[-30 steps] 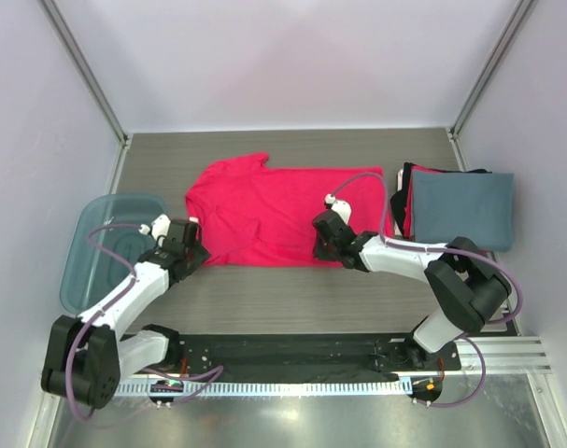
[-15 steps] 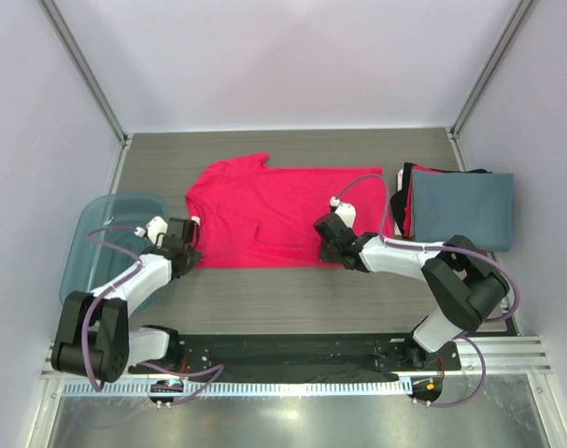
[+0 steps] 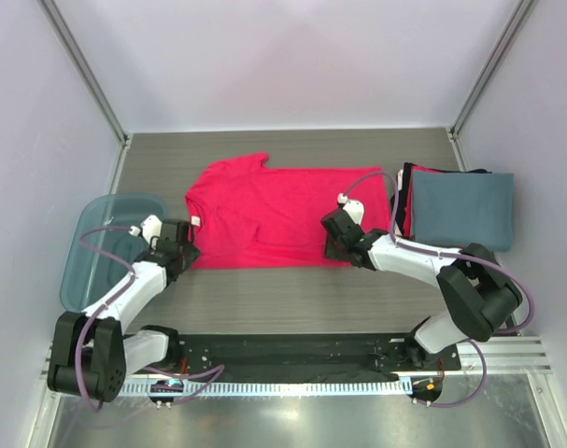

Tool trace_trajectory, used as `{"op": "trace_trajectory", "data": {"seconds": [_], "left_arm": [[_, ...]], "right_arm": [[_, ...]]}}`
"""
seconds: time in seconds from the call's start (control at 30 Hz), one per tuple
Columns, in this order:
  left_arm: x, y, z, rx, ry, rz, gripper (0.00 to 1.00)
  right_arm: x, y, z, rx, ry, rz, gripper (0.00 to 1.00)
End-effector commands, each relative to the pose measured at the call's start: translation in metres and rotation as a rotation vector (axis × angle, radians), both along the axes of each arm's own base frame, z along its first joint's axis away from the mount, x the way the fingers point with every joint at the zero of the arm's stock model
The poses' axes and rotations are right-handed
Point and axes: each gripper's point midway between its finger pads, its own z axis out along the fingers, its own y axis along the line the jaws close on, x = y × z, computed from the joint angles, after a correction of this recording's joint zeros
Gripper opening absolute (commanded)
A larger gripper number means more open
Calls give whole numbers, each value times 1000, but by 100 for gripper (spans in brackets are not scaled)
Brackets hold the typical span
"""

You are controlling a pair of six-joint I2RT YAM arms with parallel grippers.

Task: Fold and stack the t-shirts
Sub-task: Fold the tshirt

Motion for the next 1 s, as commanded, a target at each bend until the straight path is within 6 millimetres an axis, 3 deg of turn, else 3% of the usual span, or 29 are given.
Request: {"op": "trace_trajectory", "data": {"seconds": [0.0,0.13,0.23,0.27,0.33,0.53,0.6,0.73,0.87,0.97], "left_arm": [[15,-5,30,6,-89,-71,56],[20,-13,60,-12,-180,-106,69],[24,-28,73,-32,-208,-177,75],[28,-34,82,-34,-228,-193,75],[32,-52,89,-34,-242,-255,77],[57,-120,112,-58,-290,-479,76],[67,-148,112,-84,-298,-571,76],[80,-178,100,-82,-248,-667,74],[88,-180,83,-52,-200,-670,74],[90,-168,69,3,-159,-631,74]], "right_arm": [[23,-4,38,-9,-85,-19,40],[35,-28,44,-13,-87,-92,42],[45,-58,45,-33,-87,-195,42],[51,-70,46,-37,-84,-234,46],[53,-88,45,-68,-69,-306,51],[62,-134,47,-135,-59,-524,46],[68,-141,49,-152,-66,-561,46],[74,-146,37,-182,-37,-576,46],[80,-151,28,-222,-19,-594,46],[80,-154,16,-244,11,-597,46]]}}
